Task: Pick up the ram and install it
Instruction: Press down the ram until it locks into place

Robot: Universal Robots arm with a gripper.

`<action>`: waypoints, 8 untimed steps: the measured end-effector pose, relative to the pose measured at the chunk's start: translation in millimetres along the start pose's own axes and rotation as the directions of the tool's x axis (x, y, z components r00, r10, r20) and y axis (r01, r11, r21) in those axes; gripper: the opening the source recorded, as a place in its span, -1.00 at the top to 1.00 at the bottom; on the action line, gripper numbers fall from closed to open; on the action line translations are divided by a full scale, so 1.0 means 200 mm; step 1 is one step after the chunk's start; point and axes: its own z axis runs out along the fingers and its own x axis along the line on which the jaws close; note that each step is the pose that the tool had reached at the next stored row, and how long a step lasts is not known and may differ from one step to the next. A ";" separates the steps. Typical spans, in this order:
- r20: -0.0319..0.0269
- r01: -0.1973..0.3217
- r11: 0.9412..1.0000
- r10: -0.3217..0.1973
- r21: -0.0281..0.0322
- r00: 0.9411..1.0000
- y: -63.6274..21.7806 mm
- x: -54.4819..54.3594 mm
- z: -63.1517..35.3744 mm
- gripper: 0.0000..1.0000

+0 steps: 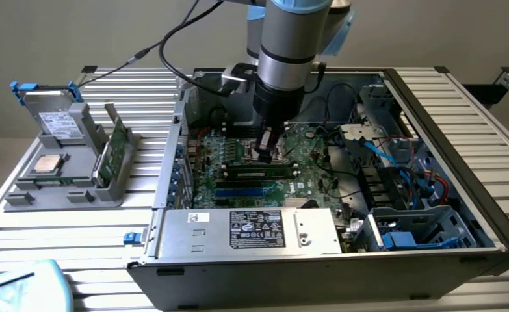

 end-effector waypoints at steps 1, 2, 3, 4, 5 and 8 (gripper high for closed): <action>0.001 -0.016 1.000 0.016 0.000 1.000 0.000 0.00 0.000 0.79; 0.003 -0.033 0.999 0.033 0.000 0.999 0.000 0.00 0.000 0.79; 0.004 -0.049 0.999 0.049 -0.001 0.999 0.000 0.00 0.001 0.79; 0.005 -0.065 0.998 0.065 -0.001 0.998 0.000 0.00 0.001 0.79; 0.006 -0.081 0.997 0.081 -0.001 0.997 0.000 0.00 0.001 0.79; 0.010 -0.129 0.992 0.129 -0.002 0.992 0.000 0.00 0.003 0.79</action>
